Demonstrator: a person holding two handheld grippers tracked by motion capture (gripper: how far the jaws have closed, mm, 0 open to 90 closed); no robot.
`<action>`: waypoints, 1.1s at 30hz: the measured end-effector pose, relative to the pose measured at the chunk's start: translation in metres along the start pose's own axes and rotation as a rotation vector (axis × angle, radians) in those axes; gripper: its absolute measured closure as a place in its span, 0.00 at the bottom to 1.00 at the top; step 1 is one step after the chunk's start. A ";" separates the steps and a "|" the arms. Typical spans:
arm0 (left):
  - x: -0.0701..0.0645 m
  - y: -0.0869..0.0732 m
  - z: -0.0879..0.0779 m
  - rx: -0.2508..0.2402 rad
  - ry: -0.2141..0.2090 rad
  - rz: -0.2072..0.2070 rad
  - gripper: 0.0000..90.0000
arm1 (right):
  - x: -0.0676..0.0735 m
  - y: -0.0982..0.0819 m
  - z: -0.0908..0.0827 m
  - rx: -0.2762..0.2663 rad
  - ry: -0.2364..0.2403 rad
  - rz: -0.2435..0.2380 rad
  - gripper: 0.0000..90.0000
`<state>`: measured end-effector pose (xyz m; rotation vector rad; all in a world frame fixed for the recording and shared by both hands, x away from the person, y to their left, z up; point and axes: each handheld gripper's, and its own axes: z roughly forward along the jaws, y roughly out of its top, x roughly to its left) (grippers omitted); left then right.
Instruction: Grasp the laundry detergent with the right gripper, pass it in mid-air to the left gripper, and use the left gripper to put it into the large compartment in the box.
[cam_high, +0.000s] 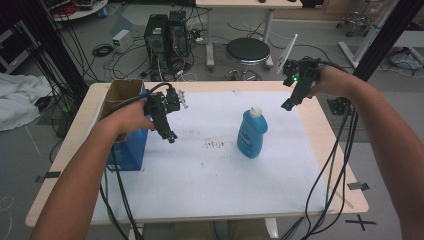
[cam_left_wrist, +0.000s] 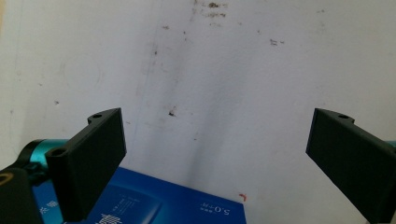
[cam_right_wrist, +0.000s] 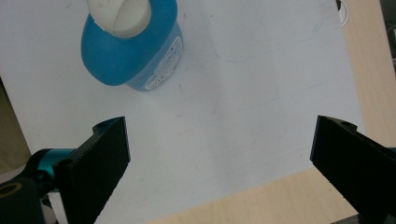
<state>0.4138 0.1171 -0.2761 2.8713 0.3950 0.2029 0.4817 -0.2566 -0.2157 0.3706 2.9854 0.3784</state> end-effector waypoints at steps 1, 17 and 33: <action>-0.001 -0.001 0.001 0.001 0.000 0.000 0.05 | 0.001 -0.001 0.000 0.007 0.000 0.004 0.04; -0.011 0.002 0.003 -0.004 0.012 0.009 0.05 | 0.015 -0.027 0.013 0.006 -0.002 0.156 0.04; -0.011 0.005 0.007 -0.004 0.006 0.027 0.05 | 0.038 -0.050 0.043 0.009 -0.003 0.293 0.04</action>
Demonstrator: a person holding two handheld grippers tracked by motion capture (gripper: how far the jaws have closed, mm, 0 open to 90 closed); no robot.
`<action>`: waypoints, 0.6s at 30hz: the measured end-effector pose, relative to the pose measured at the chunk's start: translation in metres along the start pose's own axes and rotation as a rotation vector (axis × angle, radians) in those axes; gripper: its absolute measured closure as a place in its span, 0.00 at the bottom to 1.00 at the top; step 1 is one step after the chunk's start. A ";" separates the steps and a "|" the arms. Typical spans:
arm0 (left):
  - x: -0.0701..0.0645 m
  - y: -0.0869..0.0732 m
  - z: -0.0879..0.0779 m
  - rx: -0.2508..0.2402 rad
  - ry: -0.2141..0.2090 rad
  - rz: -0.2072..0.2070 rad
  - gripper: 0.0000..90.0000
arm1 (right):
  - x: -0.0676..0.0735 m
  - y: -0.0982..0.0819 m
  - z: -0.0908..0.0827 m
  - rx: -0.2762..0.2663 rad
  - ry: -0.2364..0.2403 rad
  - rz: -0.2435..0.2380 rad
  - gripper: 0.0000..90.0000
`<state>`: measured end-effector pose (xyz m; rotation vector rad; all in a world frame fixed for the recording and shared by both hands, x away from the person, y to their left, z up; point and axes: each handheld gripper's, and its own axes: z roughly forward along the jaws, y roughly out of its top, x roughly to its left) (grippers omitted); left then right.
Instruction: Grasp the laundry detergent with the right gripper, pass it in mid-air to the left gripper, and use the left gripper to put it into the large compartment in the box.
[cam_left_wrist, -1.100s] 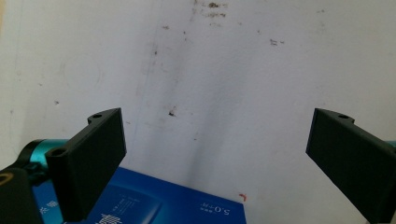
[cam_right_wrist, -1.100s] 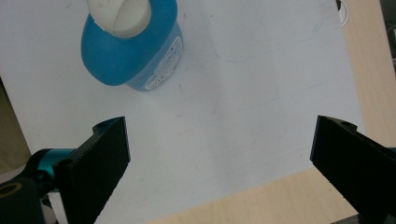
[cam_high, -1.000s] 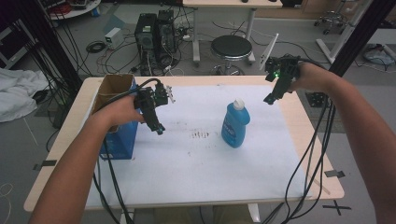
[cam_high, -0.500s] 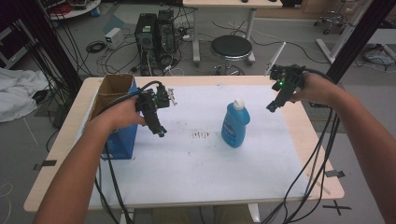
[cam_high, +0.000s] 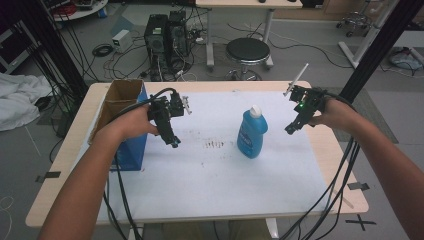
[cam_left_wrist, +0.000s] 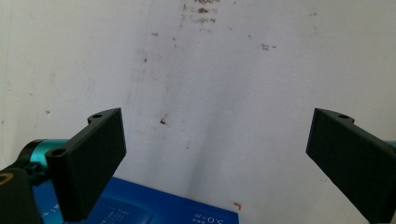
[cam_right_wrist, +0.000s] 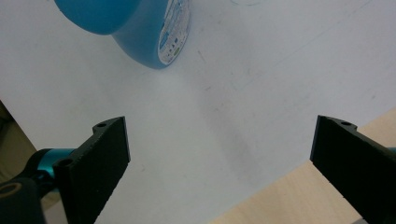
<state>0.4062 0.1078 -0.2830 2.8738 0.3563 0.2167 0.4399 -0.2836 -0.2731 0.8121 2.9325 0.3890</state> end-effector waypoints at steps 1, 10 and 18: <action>0.000 0.000 0.000 0.002 -0.002 0.000 0.05 | 0.001 -0.002 0.002 -0.009 0.004 0.018 0.04; -0.001 -0.001 -0.001 -0.002 0.003 -0.001 0.05 | 0.015 -0.016 0.017 -0.077 0.021 0.145 0.04; -0.004 0.000 0.004 -0.001 -0.005 0.001 0.05 | 0.027 -0.021 0.019 -0.125 0.016 0.230 0.04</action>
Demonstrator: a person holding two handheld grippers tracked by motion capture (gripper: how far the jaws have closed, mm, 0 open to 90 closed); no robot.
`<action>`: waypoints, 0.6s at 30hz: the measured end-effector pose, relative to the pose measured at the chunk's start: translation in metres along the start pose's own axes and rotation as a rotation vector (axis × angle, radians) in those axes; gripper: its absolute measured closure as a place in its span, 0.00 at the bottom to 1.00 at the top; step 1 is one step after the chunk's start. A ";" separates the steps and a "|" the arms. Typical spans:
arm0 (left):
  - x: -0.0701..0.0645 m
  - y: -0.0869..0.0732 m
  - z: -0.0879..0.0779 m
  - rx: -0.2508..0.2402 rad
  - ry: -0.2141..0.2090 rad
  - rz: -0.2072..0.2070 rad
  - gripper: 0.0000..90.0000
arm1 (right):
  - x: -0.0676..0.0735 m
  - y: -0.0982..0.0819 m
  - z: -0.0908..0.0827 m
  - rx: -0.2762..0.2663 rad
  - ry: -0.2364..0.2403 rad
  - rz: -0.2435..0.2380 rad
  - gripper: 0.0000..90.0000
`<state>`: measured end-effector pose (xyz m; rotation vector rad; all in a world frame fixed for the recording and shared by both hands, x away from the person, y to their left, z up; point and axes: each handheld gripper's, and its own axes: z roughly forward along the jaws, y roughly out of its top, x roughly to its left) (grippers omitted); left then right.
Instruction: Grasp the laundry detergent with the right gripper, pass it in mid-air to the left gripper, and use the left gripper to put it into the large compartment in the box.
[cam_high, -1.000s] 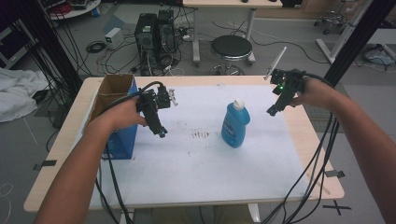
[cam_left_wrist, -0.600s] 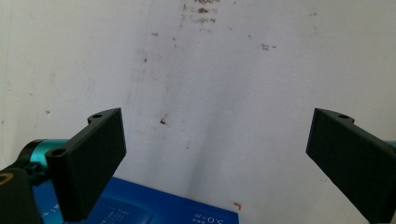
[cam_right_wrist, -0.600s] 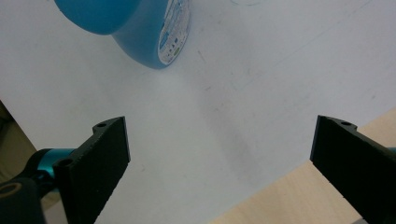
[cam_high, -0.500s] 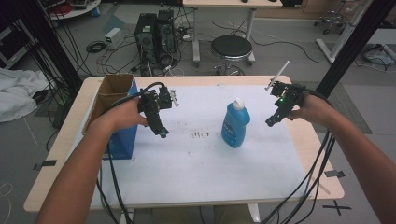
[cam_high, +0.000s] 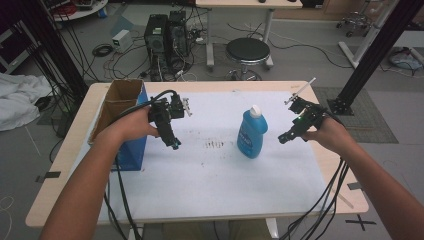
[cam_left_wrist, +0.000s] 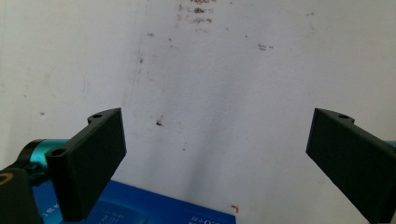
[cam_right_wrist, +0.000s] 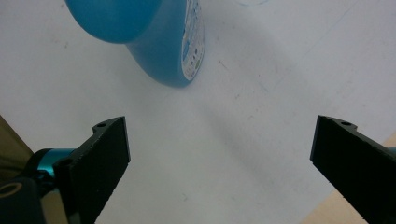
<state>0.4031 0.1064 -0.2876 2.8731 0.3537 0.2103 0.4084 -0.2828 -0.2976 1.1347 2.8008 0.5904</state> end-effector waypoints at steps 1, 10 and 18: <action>0.000 0.000 0.000 0.000 0.000 0.000 0.05 | 0.000 0.000 0.000 0.000 0.000 0.000 0.04; 0.000 0.001 0.002 -0.003 -0.004 0.003 0.05 | 0.019 -0.009 0.010 -0.047 0.017 0.070 0.04; 0.001 0.000 0.002 -0.004 -0.004 -0.001 0.05 | 0.030 -0.018 0.019 -0.111 0.025 0.131 0.04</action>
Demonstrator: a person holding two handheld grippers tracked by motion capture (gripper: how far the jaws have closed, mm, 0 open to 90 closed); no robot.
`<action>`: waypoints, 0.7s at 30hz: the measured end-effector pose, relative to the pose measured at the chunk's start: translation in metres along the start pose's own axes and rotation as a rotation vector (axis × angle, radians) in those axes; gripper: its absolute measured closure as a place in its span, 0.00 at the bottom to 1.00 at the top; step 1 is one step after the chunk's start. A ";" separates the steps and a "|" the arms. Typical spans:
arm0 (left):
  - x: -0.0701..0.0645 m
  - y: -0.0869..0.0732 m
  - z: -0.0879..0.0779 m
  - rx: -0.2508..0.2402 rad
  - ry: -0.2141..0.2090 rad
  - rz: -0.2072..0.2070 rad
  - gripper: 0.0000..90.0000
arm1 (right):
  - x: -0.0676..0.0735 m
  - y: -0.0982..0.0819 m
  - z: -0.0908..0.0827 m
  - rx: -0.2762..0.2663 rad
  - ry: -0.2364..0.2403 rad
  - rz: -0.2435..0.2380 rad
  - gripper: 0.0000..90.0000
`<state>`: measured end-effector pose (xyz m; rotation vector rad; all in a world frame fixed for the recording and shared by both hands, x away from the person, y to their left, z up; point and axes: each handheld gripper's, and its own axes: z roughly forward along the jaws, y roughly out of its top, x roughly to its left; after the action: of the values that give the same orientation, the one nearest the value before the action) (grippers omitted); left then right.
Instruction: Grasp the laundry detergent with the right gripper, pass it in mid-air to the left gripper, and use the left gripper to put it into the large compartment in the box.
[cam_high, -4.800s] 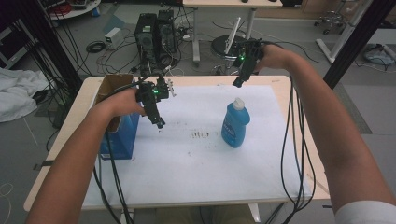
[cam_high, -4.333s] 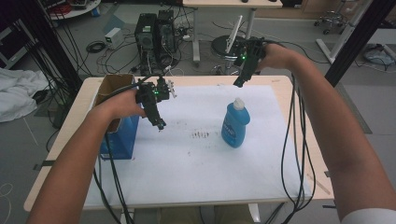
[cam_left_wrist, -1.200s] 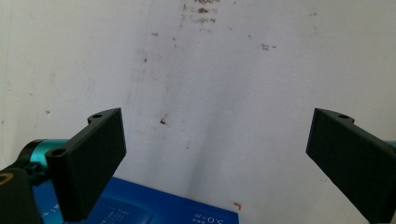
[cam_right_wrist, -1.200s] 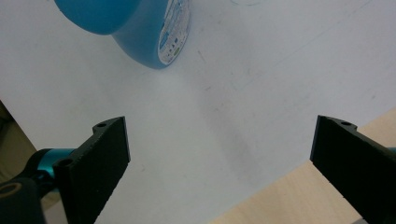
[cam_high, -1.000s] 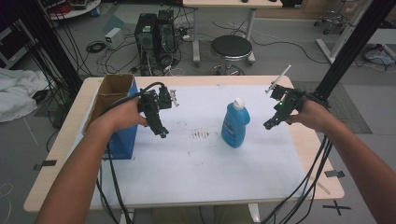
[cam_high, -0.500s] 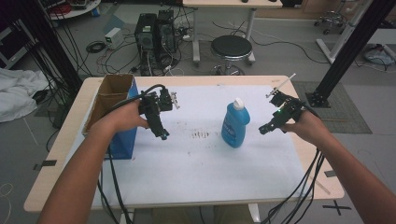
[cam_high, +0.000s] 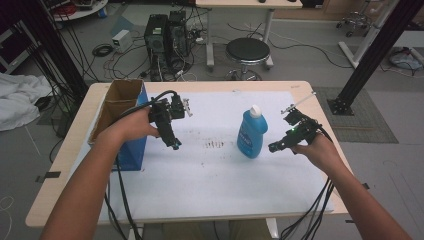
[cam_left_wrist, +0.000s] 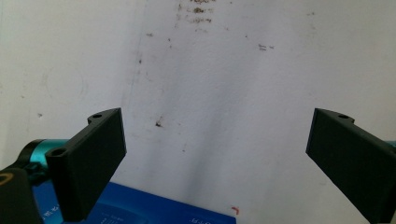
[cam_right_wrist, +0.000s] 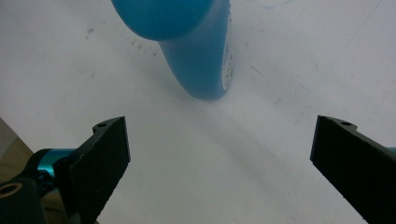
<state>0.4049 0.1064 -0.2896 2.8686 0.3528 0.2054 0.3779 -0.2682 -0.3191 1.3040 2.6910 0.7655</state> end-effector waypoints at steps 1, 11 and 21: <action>0.000 0.000 0.000 0.000 -0.001 0.001 0.05 | 0.002 -0.001 0.000 -0.012 -0.003 0.015 0.04; 0.000 0.003 0.003 0.002 -0.004 0.009 0.05 | 0.011 -0.010 0.010 -0.100 -0.014 0.054 0.04; 0.000 0.003 0.003 -0.002 -0.002 0.006 0.05 | 0.024 -0.014 0.016 -0.203 -0.085 0.074 0.04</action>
<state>0.4064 0.1026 -0.2920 2.8677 0.3439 0.2035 0.3562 -0.2507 -0.3353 1.3594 2.4385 0.9403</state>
